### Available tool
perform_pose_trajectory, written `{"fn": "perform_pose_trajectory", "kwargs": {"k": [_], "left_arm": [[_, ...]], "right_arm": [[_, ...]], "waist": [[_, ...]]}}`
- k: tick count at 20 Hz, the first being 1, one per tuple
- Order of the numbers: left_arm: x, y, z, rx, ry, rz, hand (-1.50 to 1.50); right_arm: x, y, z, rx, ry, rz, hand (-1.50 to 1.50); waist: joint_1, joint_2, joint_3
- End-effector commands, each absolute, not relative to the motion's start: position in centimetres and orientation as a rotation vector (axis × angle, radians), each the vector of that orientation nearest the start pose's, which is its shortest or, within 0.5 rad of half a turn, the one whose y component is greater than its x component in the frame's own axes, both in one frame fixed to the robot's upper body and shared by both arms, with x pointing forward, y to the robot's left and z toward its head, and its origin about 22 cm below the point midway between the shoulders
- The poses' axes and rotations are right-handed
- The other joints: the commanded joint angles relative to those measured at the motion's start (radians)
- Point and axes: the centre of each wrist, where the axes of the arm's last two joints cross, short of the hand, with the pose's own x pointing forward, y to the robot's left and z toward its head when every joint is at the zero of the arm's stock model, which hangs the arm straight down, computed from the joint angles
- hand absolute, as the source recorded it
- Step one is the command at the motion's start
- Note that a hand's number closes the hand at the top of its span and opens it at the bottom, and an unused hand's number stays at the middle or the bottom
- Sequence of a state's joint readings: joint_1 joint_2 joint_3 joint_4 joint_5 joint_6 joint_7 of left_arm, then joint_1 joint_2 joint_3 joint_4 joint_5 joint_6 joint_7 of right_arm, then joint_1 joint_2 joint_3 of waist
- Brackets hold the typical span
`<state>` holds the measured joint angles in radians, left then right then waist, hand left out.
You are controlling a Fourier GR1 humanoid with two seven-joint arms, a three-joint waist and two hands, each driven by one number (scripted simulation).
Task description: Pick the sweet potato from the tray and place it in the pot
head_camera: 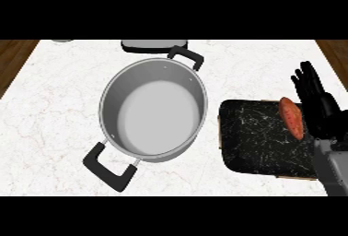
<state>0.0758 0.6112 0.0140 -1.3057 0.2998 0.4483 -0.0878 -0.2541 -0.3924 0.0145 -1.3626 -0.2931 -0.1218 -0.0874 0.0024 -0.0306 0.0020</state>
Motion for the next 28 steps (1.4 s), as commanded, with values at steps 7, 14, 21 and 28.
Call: {"fn": "perform_pose_trajectory", "kwargs": {"k": [7,14,21,28], "left_arm": [[22.4,37.2,0.8,0.558,-1.419,-0.053,0.00],[21.9,33.1,0.7,0.448,-1.380,-0.133,0.00],[22.9,34.4,1.7,0.438,-1.367,-0.142,0.00],[24.4,31.7,1.8,0.445,-1.412,-0.156,0.00]], "right_arm": [[25.7,-44.6,8.0,-0.804,-1.269,0.420,1.50],[22.5,-44.7,5.8,-0.980,-1.518,0.224,-1.50],[23.8,-43.9,9.6,-0.866,-1.318,0.414,-1.50],[28.5,-42.0,16.0,-0.770,-1.137,0.602,-1.50]], "waist": [[-0.056,0.055,-0.028],[-0.013,0.027,-0.002],[-0.002,0.030,-0.003],[0.015,0.034,-0.003]]}}
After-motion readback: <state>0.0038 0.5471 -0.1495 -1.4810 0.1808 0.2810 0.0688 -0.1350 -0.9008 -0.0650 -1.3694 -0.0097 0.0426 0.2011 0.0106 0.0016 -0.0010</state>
